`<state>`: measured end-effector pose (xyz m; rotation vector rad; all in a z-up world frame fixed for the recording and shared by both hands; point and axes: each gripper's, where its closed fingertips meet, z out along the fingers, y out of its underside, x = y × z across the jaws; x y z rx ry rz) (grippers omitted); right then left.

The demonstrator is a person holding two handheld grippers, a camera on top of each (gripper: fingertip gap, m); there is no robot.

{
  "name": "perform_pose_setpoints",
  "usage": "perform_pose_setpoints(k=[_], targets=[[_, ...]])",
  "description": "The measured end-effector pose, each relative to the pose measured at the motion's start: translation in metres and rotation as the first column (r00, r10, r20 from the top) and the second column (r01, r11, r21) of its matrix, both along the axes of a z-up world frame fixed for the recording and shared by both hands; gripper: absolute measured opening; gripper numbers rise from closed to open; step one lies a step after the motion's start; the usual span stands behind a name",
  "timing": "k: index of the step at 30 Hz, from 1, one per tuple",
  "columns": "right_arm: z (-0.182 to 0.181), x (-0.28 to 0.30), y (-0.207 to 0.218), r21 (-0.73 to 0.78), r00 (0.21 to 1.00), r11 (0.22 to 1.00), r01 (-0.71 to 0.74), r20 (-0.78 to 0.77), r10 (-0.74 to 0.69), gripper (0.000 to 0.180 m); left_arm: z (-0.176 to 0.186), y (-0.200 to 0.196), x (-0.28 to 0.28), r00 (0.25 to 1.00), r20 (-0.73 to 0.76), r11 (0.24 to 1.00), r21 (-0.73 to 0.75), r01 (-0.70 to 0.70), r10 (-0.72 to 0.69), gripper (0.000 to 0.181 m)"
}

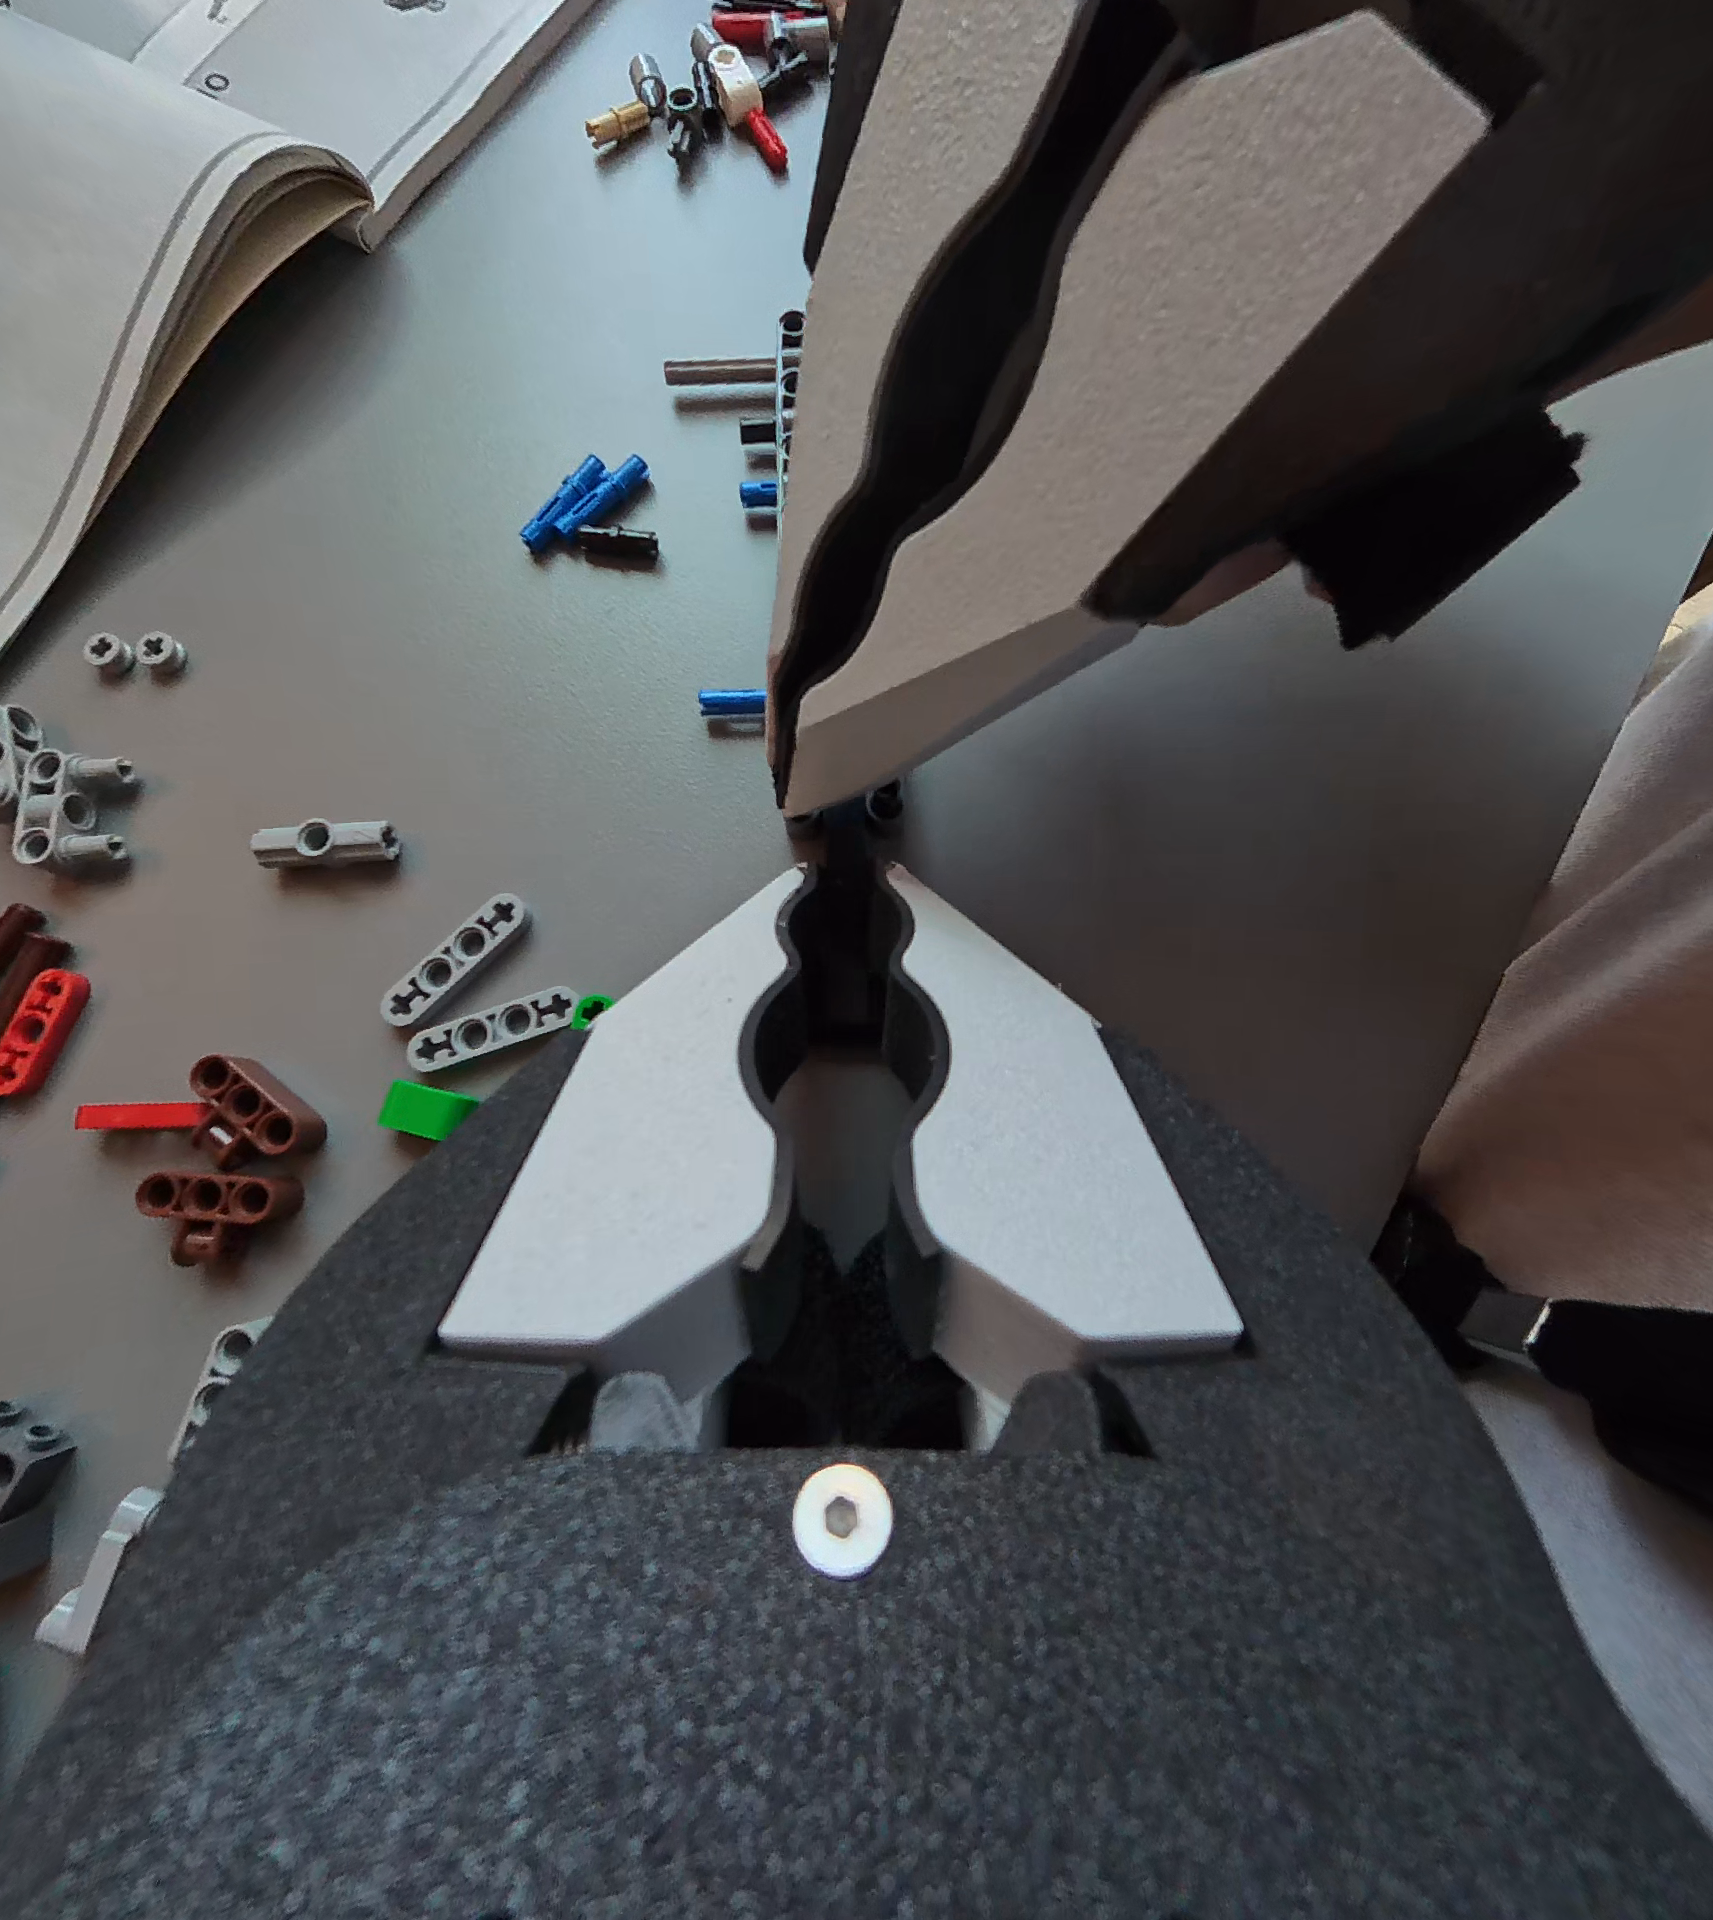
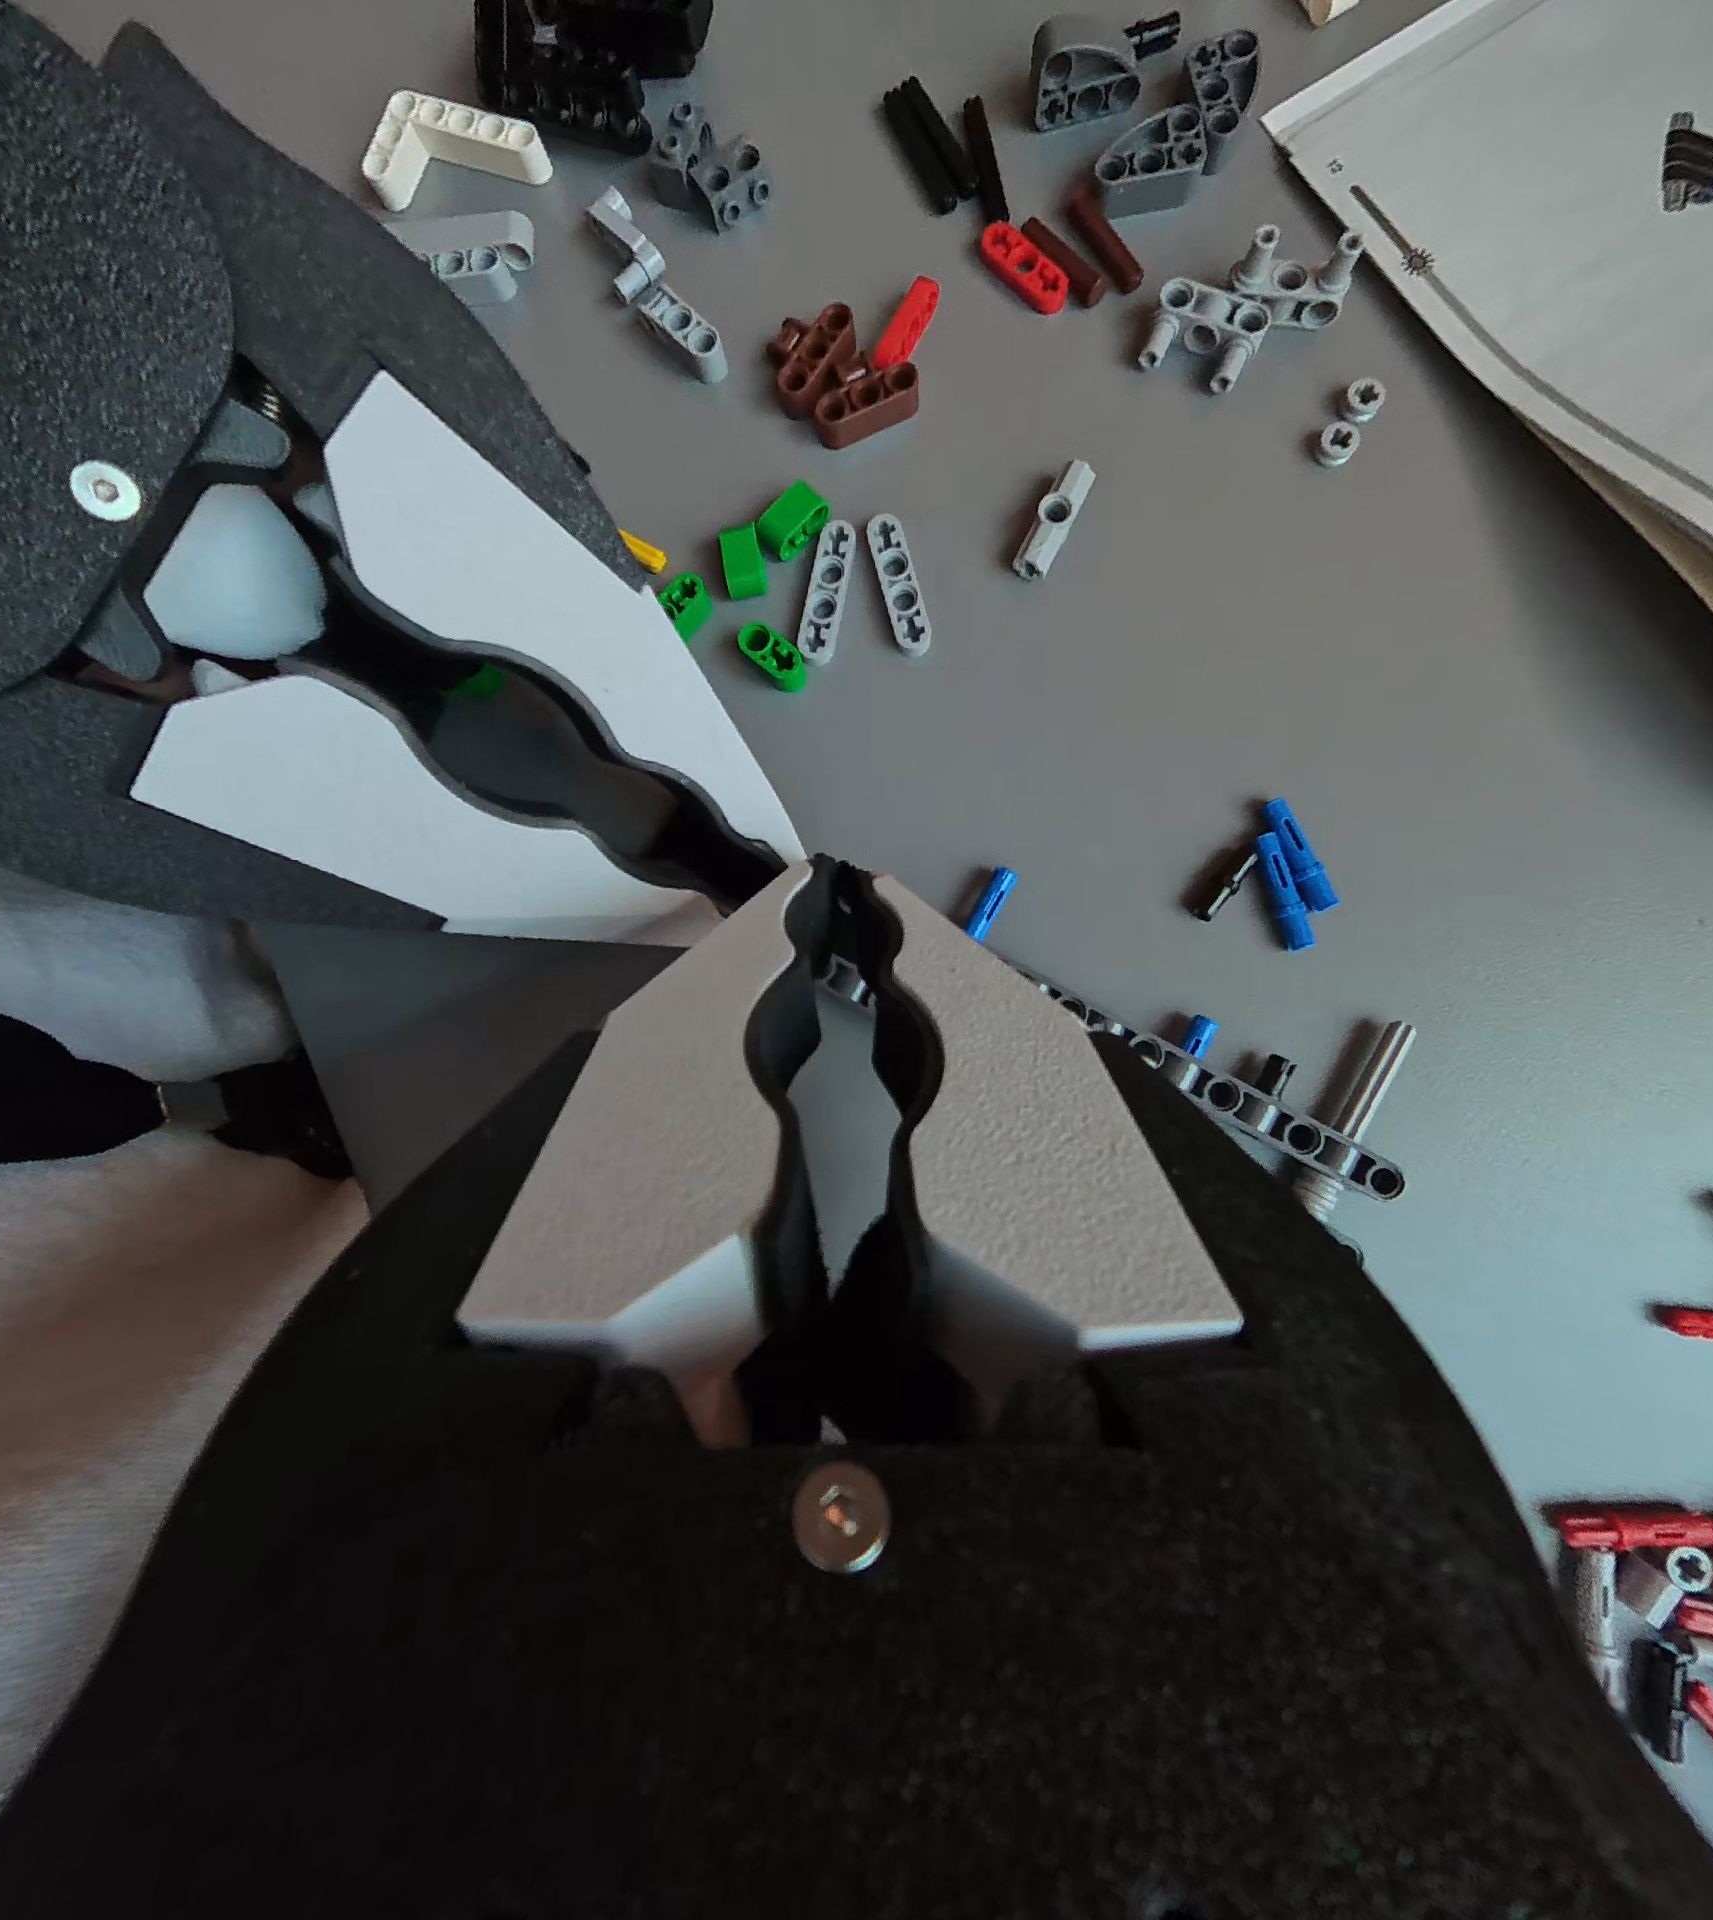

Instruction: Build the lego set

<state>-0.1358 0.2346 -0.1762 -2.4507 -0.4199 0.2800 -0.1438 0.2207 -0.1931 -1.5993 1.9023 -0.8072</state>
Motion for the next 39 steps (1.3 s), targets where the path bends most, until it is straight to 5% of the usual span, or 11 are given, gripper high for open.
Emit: perform_pose_setpoints(k=[11,19,30,39], targets=[[-0.001,-0.0016,-0.0012,-0.026,0.998,0.999,-0.035,0.056,0.036,0.002,0.0,0.0001,0.0,1.0,-0.004,1.0,0.016,0.006,-0.006,0.008],[-0.0018,-0.0011,-0.0035,-0.137,0.966,0.964,-0.228,0.094,0.242,0.001,0.0,-0.0005,0.0009,1.0,-0.008,1.0,0.021,0.013,-0.012,0.008],[-0.0018,-0.0005,-0.0012,-0.086,0.986,0.984,-0.157,-0.075,0.151,0.001,-0.0001,-0.0004,0.0008,1.0,-0.004,1.0,0.008,0.007,-0.007,0.009],[-0.0073,0.0013,-0.0037,-0.098,0.992,0.989,-0.114,-0.072,0.108,0.001,-0.0002,-0.0008,0.0013,1.0,-0.003,1.0,0.005,0.004,-0.004,0.008]])
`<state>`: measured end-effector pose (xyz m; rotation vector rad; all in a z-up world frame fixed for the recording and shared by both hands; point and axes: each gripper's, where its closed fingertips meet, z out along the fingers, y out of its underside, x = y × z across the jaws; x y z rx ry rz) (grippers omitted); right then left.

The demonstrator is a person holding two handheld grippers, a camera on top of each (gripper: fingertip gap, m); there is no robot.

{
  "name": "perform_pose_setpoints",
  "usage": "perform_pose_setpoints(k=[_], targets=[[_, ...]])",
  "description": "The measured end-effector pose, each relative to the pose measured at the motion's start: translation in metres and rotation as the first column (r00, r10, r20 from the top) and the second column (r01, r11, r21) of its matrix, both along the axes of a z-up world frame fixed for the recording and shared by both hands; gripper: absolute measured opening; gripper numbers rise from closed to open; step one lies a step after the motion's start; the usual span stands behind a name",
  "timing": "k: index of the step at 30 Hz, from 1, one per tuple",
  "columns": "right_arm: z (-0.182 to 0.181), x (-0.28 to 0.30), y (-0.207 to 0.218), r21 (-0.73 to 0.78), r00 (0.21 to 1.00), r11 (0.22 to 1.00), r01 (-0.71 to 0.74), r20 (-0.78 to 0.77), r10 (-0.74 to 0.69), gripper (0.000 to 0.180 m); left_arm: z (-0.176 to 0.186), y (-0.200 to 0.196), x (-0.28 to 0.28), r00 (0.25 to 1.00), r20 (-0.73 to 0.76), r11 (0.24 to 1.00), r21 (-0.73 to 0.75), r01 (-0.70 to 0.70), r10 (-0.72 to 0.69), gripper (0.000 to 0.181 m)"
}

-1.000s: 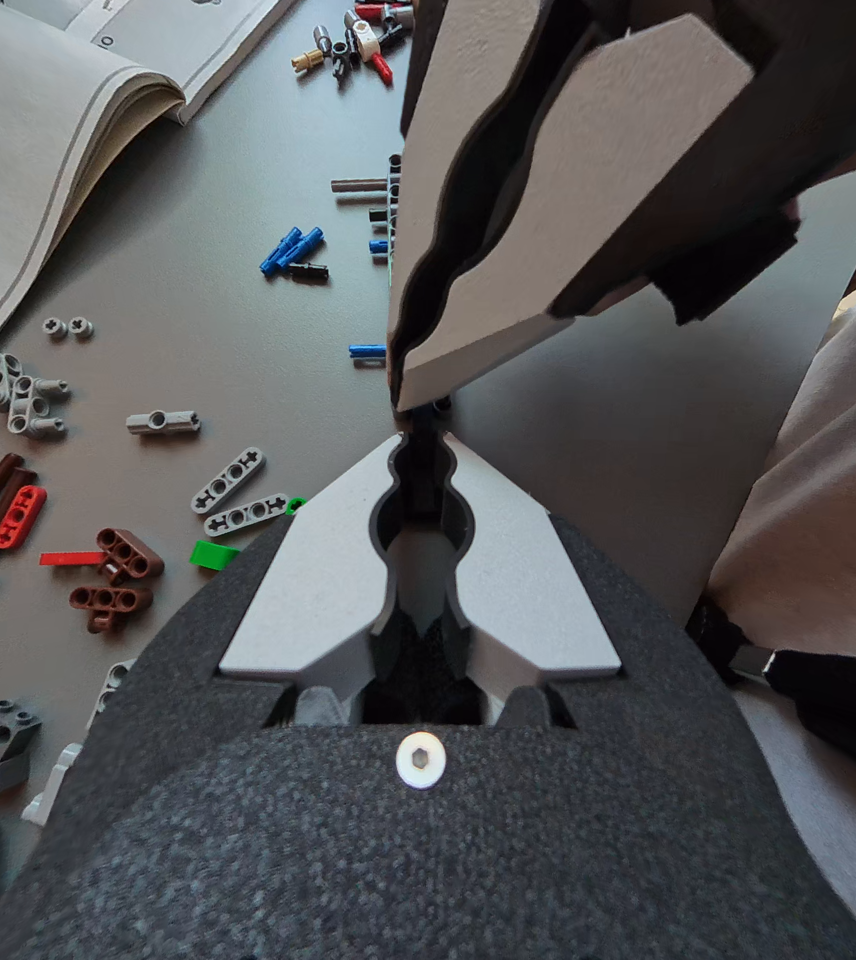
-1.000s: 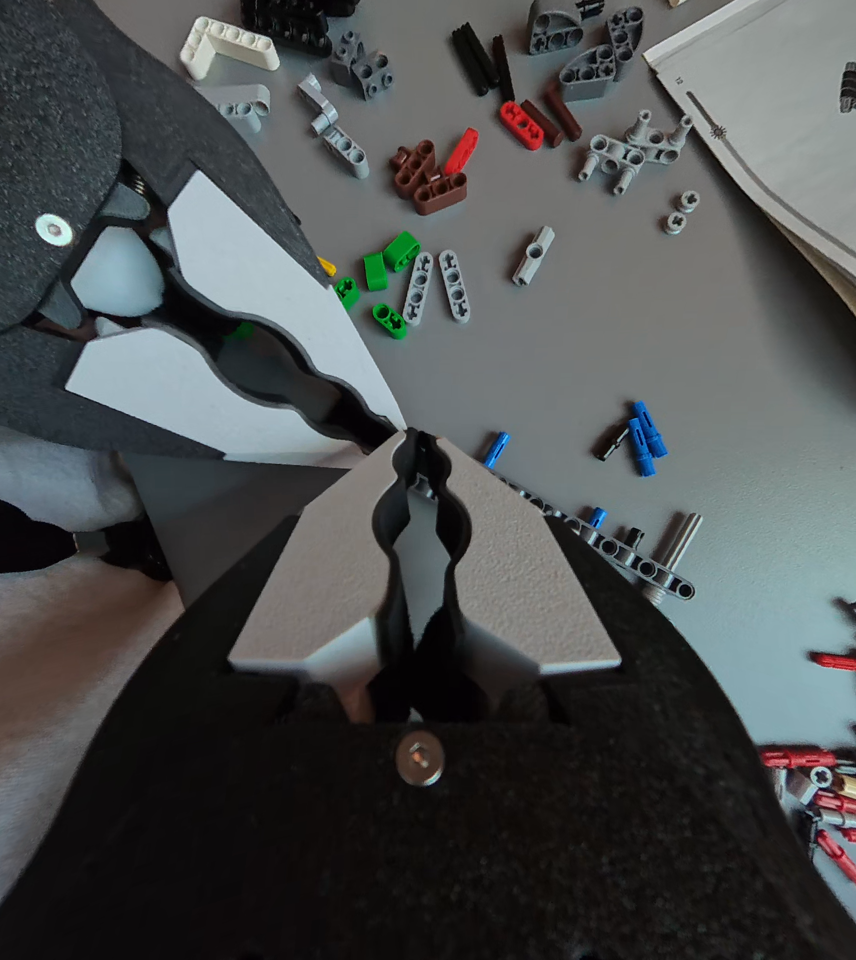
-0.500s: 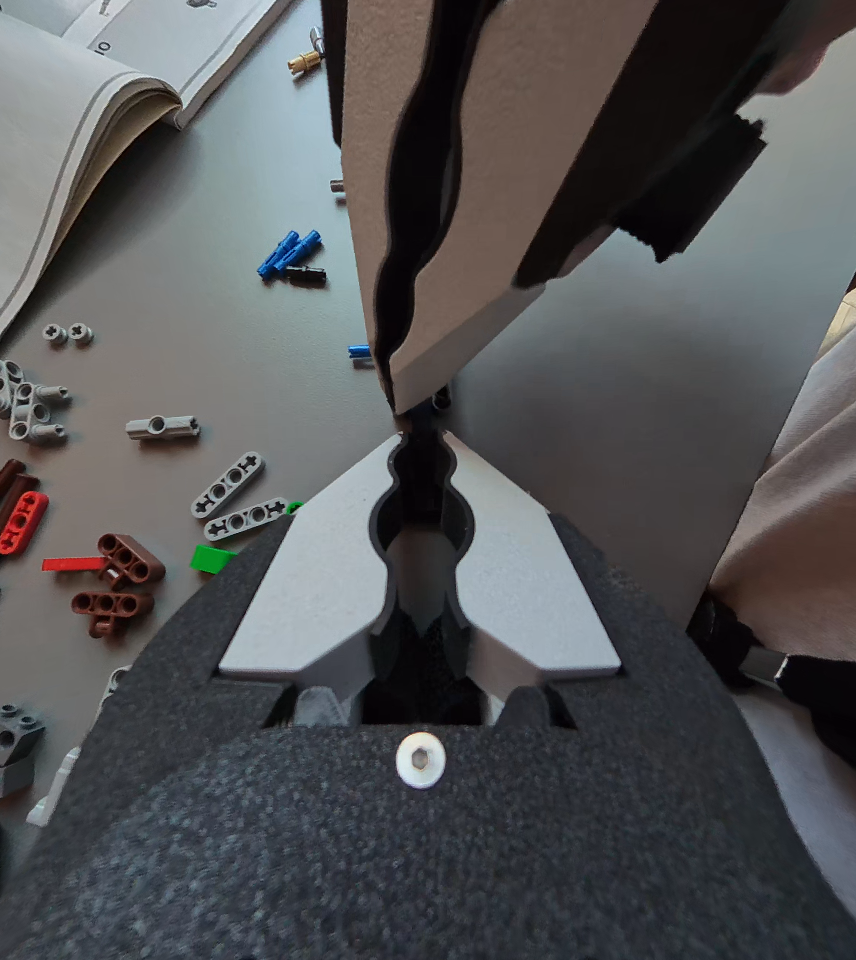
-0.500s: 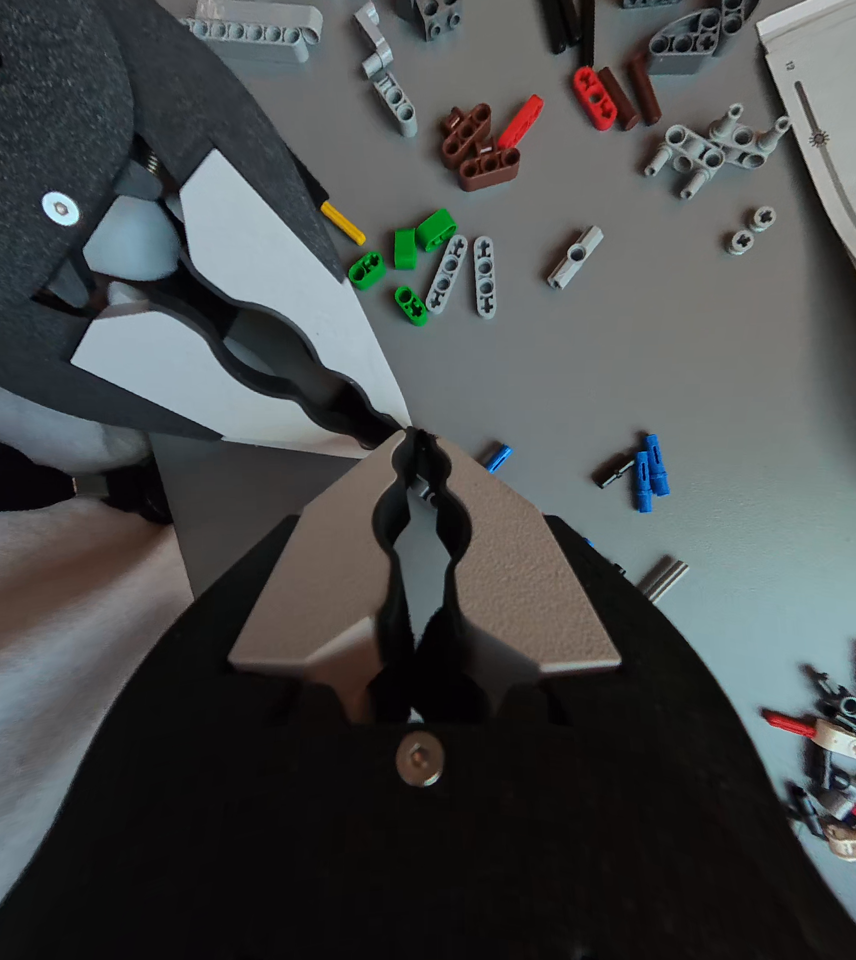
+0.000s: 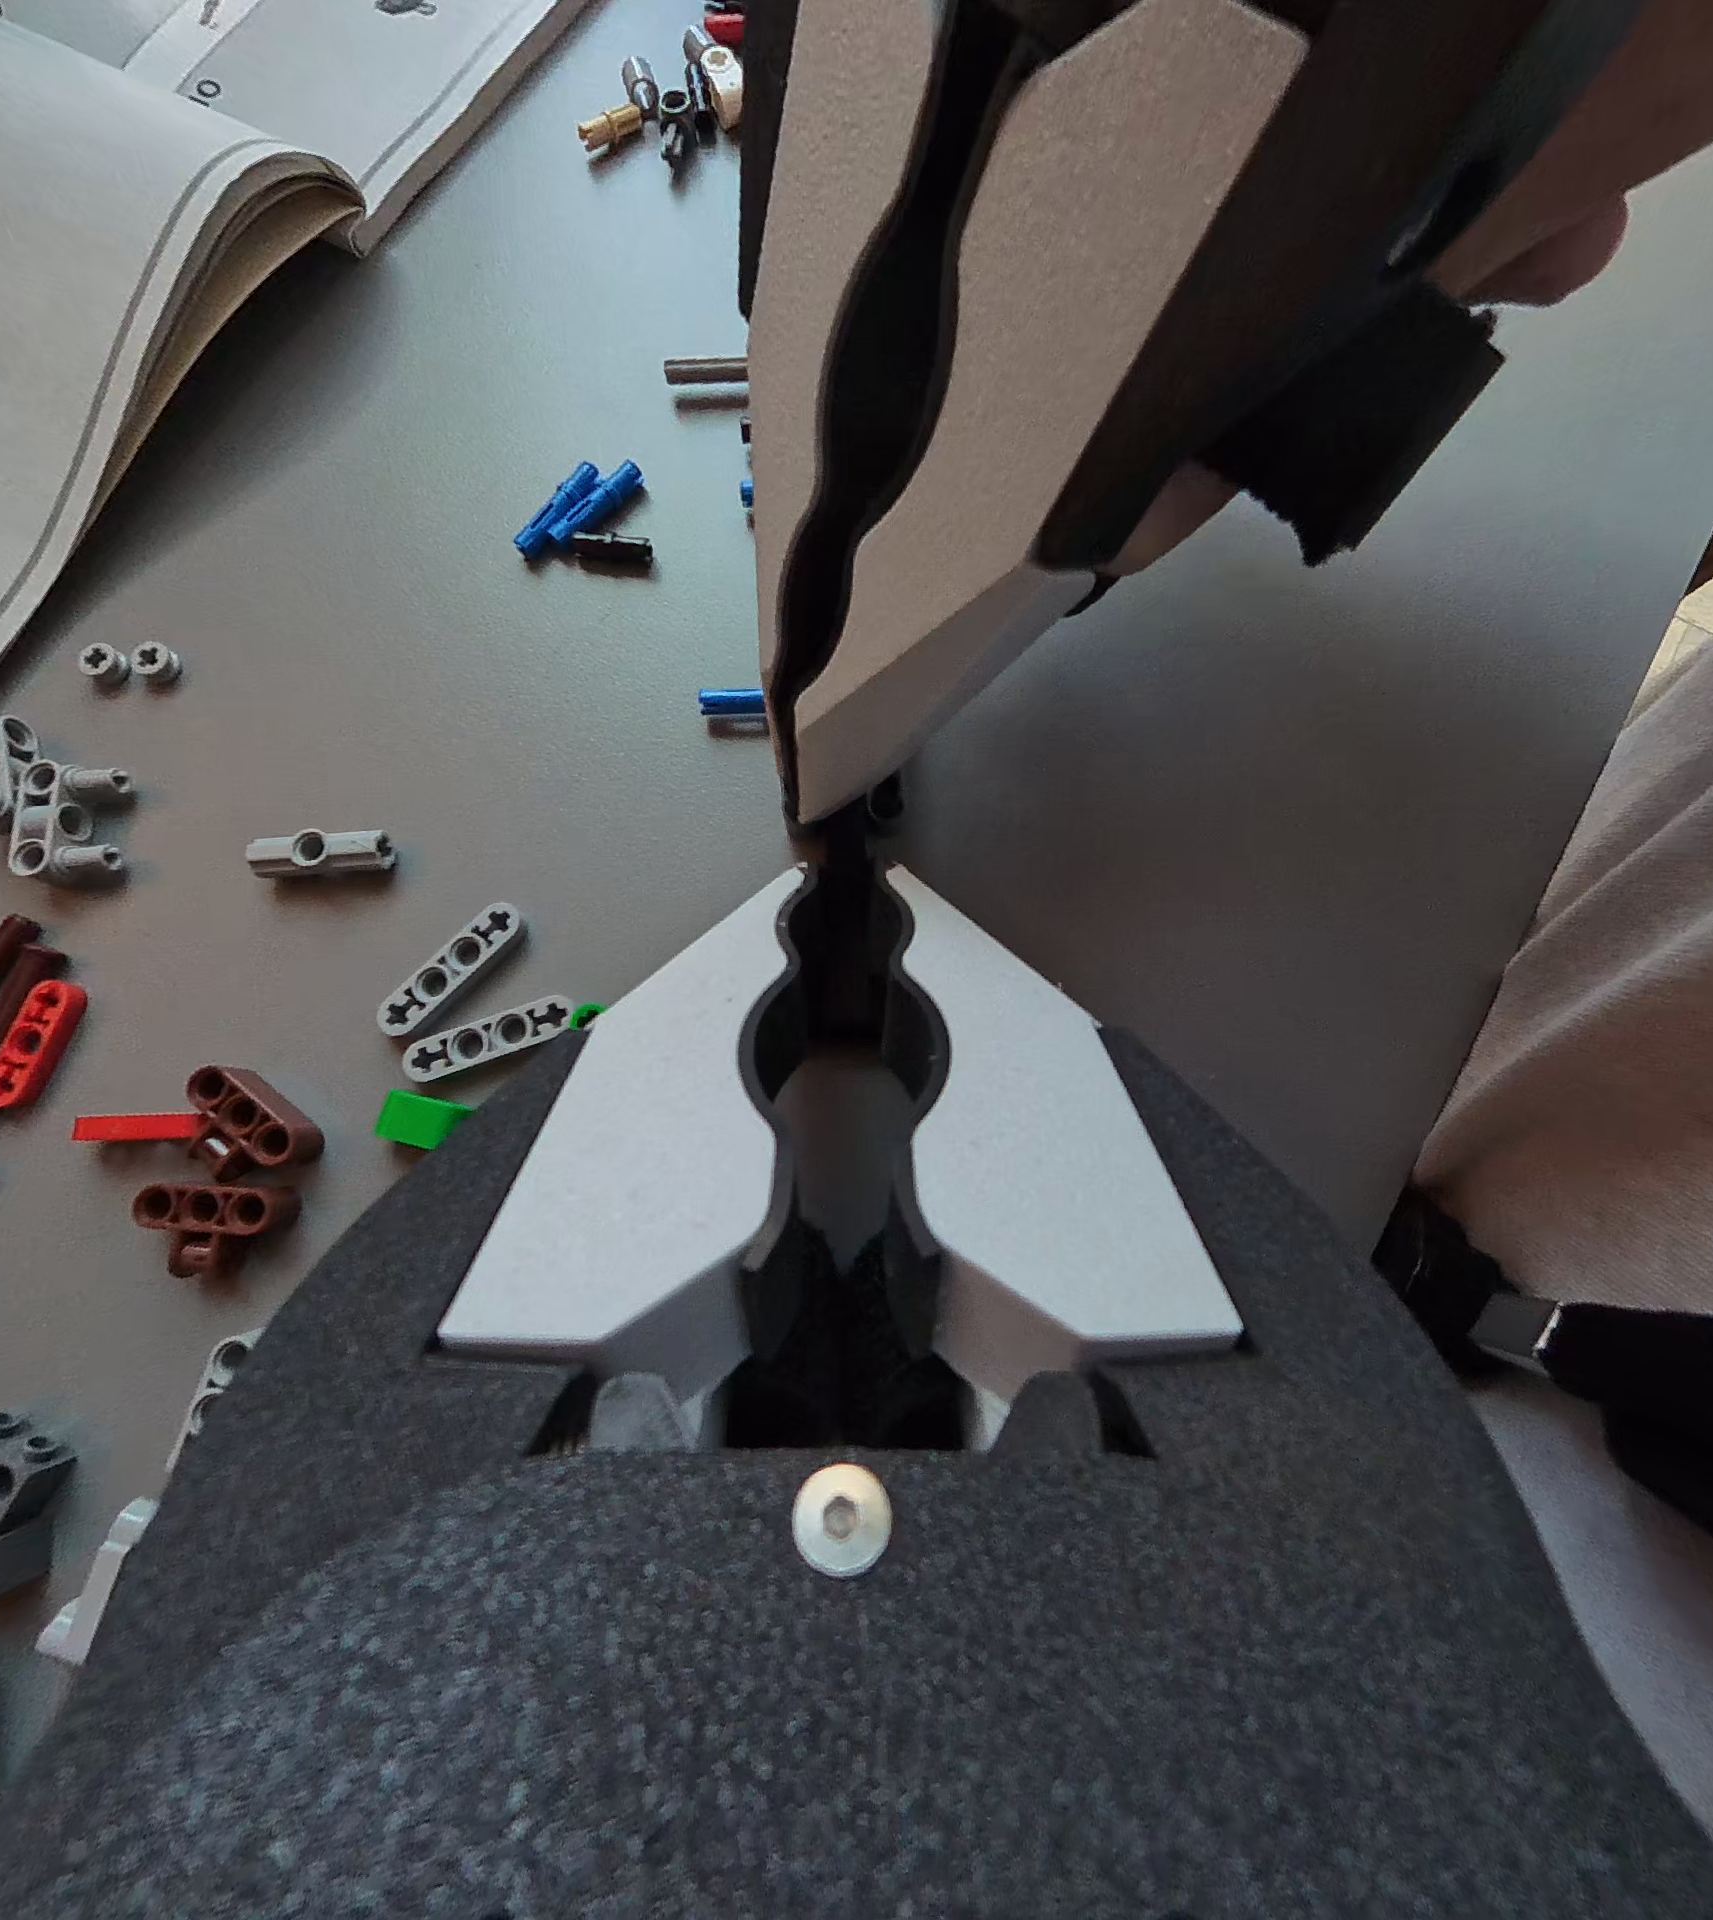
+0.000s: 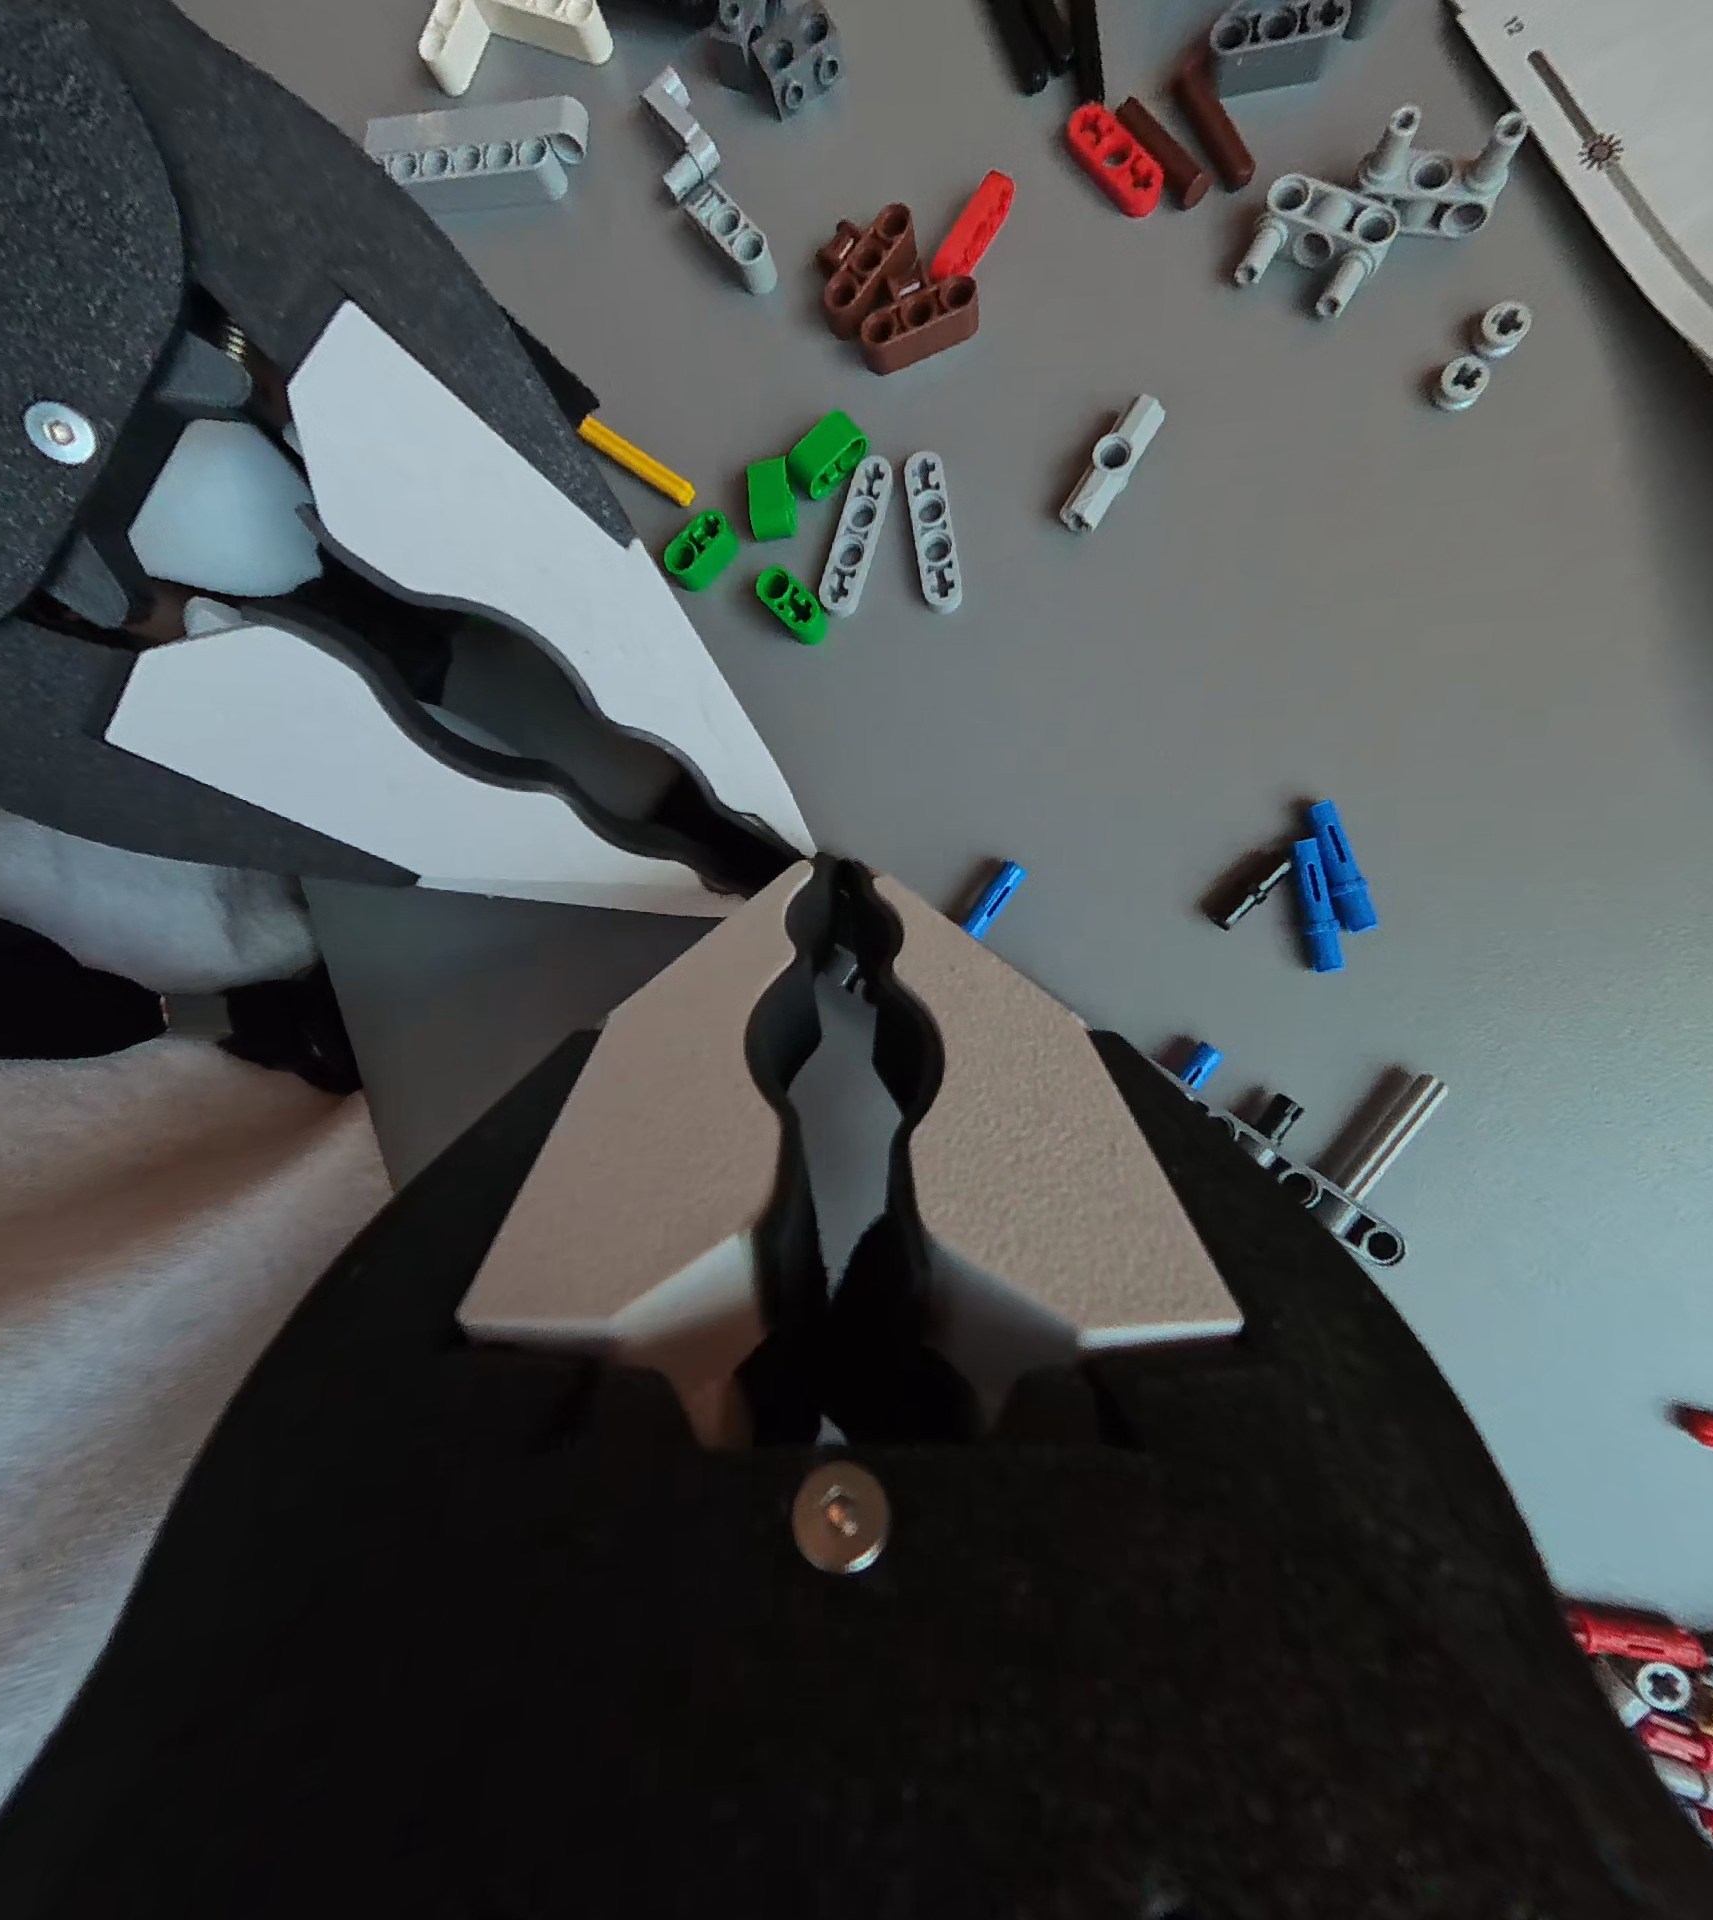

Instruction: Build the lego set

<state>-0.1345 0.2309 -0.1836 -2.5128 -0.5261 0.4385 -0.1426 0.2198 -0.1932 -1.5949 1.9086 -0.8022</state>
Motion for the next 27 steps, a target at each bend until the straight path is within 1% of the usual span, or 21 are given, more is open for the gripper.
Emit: perform_pose_setpoints(k=[5,8,12,16,20,22,27], targets=[[-0.001,0.0,0.001,-0.009,1.0,1.0,0.005,0.009,-0.005,0.001,0.0,0.001,0.0,1.0,-0.003,1.0,0.004,-0.002,0.002,0.008],[-0.001,0.0,0.0,-0.022,1.0,1.0,0.017,-0.02,-0.017,0.001,0.0,0.0,0.0,1.0,-0.007,1.0,0.012,-0.001,0.001,0.008],[0.001,0.0,0.0,0.009,0.999,1.0,0.023,-0.042,-0.023,0.002,0.0,0.0,0.0,1.0,-0.009,1.0,0.019,0.003,-0.002,0.008],[0.014,-0.001,0.004,0.122,1.0,0.993,0.007,-0.012,-0.005,0.003,0.0,0.0,0.001,1.0,-0.016,1.0,0.028,0.005,-0.004,0.008],[0.006,0.001,0.004,0.116,0.998,0.993,-0.009,0.06,0.002,0.007,0.0,0.0,0.001,1.0,-0.017,0.999,0.037,0.004,-0.003,0.008],[0.005,0.0,0.003,0.117,0.998,0.993,-0.015,0.066,0.008,0.002,0.0,0.0,0.001,1.0,-0.016,0.999,0.035,0.001,0.0,0.009],[0.004,0.0,0.003,0.123,0.993,0.991,-0.05,0.112,0.036,0.0,0.0,0.001,0.0,1.0,-0.015,0.999,0.041,-0.003,0.004,0.008]])
